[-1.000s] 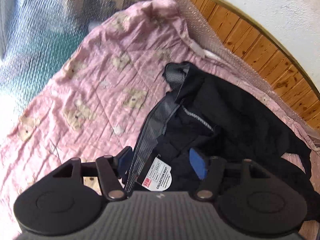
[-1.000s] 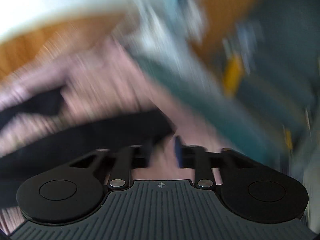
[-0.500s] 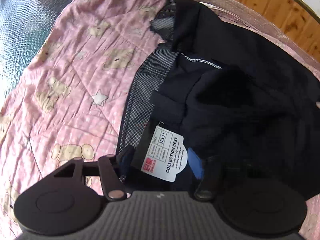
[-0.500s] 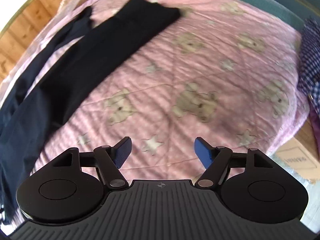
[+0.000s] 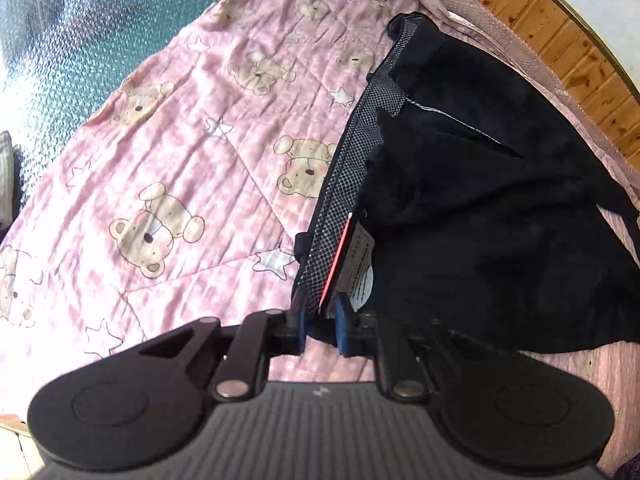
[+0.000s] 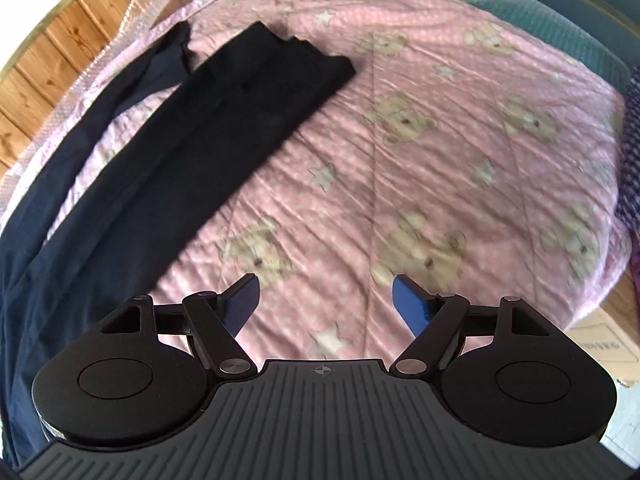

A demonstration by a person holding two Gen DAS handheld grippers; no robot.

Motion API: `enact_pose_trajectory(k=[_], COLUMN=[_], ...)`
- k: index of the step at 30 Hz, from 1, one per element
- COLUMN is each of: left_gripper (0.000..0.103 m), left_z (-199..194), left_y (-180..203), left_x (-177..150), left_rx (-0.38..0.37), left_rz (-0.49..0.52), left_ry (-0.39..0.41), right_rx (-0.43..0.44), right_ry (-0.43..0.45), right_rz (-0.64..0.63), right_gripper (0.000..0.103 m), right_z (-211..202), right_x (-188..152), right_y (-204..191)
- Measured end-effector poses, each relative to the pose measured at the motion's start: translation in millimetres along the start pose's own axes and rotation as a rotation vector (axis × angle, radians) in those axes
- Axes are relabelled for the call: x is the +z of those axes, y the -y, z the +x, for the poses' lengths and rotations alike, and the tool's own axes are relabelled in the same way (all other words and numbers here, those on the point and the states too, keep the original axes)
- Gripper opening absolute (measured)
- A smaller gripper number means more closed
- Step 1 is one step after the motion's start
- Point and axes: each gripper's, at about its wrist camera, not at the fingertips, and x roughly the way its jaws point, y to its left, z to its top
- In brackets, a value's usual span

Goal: Fold clothes

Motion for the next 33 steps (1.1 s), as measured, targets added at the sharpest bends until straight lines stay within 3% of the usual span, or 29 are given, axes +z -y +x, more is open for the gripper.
enact_pose_trajectory(k=[3,7,11,14,19,22,23,24,25,27,29,31,33], left_gripper=[0.042,0.058,0.067,0.074,0.074,0.071,0.062,0.021,0.017,0.014,0.014,0.018,0.026], left_z=[-22.0,-33.9,-4.5,42.9,120.3,160.3,164.7,169.0,173.3,176.0,164.0,181.9,199.3], left_y=[-2.3,18.5,57.6,85.4,103.3,114.6,122.8,131.0,139.2,148.8,134.2,122.4,115.6], left_x=[12.6,57.3,111.0,154.7,220.1,249.5,256.6,263.8,270.9,284.7,296.7,307.4,305.1], left_rx=[-0.009,0.002,0.023,0.009,-0.036,-0.067,-0.054,-0.041,-0.028,-0.016,-0.026,0.063,0.078], left_rz=[-0.06,-0.079,-0.067,-0.087,-0.186,-0.173,-0.128,-0.083,-0.038,0.013,-0.074,-0.103,-0.062], left_ry=[0.086,0.197,0.229,0.199,0.166,0.135,0.155,0.174,0.193,0.255,0.356,0.273,0.139], right_rx=[0.031,0.073,0.137,0.177,0.203,0.181,0.163,0.139,0.128,0.095,0.051,0.008,-0.018], right_ry=[0.042,0.098,0.091,0.072,-0.004,-0.015,-0.016,-0.016,-0.013,-0.002,0.012,0.025,0.023], right_rz=[-0.053,-0.146,-0.238,-0.281,-0.311,-0.37,-0.382,-0.376,-0.363,-0.34,-0.305,-0.26,-0.215], right_gripper=[0.078,0.085,0.087,0.088,0.088,0.088,0.088,0.088,0.088,0.088,0.088,0.088,0.088], right_z=[-0.6,2.4,19.2,40.0,58.7,56.7,55.2,52.9,50.9,44.1,37.4,31.2,27.3], right_x=[26.2,64.6,92.1,99.8,84.7,69.1,64.1,60.3,57.1,53.4,51.9,51.1,50.4], right_y=[-20.7,-61.2,-105.7,-133.5,-169.8,-178.1,-178.4,-175.9,-172.8,-159.8,-145.1,-129.2,-113.7])
